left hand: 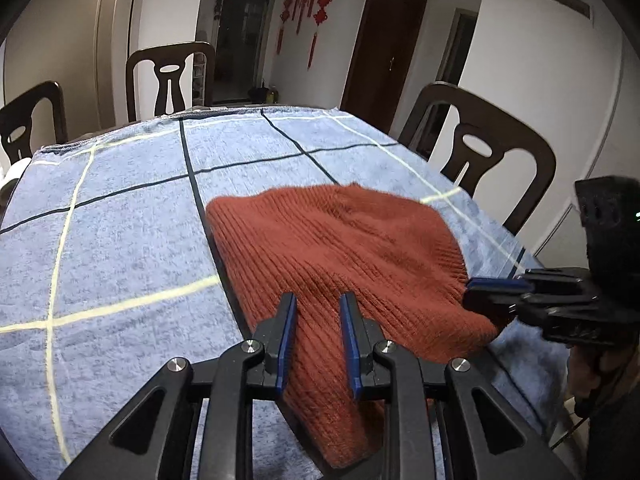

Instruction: Fold small clothes

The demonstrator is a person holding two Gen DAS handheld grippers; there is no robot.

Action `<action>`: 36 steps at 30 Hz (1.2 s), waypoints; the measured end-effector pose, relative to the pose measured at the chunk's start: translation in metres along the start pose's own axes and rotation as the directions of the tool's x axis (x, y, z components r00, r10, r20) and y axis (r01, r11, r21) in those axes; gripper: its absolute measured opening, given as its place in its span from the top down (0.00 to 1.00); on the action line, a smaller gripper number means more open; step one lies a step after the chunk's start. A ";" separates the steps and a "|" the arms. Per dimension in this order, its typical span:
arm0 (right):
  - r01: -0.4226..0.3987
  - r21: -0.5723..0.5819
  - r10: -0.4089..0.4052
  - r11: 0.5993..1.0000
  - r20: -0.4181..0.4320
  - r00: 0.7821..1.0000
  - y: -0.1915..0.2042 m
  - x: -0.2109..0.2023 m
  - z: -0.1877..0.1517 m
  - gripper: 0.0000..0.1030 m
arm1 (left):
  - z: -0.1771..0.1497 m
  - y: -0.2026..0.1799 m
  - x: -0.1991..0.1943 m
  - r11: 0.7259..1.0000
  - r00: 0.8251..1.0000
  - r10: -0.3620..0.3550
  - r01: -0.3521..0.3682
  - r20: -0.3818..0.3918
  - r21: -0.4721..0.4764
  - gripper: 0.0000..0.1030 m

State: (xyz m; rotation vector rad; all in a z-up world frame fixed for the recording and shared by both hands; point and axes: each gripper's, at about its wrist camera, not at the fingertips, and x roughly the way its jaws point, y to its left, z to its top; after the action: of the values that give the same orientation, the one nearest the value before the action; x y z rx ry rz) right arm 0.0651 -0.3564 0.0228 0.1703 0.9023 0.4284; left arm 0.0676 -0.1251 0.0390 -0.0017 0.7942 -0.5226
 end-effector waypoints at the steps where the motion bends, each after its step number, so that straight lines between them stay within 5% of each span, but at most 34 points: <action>1: 0.004 0.000 -0.004 1.000 0.004 1.000 0.000 -0.001 -0.002 0.87 | -0.003 -0.001 0.000 1.000 1.000 0.003 -0.003 0.006 0.002 0.76; 8: 0.060 -0.039 -0.059 0.997 0.025 0.998 0.014 -0.008 0.017 0.87 | 0.004 0.006 -0.006 0.999 0.999 -0.033 0.033 -0.002 -0.027 0.76; 12: 0.085 -0.041 -0.080 0.996 0.112 0.990 0.018 -0.001 0.046 0.85 | 0.023 0.015 0.001 0.999 0.999 0.030 -0.029 0.026 -0.041 0.76; 15: 0.147 -0.016 -0.146 0.989 0.058 0.988 0.003 0.027 0.053 0.85 | 0.028 0.021 0.019 0.997 0.999 0.053 -0.053 -0.001 -0.063 0.76; 24: 0.125 0.029 -0.127 0.992 0.078 0.989 -0.020 0.027 0.039 0.85 | 0.020 0.018 0.038 0.997 0.999 0.050 -0.051 -0.016 -0.065 0.74; 30: 0.113 -0.056 -0.106 0.992 0.119 0.987 0.012 -0.013 0.024 0.82 | 0.017 0.015 0.008 0.997 0.998 0.059 -0.059 0.006 -0.050 0.75; 36: 0.144 -0.119 -0.142 0.982 0.021 0.990 0.018 -0.005 -0.008 0.83 | -0.015 0.005 -0.023 0.999 0.999 0.035 -0.035 -0.008 -0.039 0.74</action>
State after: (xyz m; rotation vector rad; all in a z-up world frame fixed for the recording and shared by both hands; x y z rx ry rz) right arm 0.0510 -0.3425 0.0276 -0.0026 0.8673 0.3467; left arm 0.0458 -0.1079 0.0430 -0.0219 0.8100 -0.4740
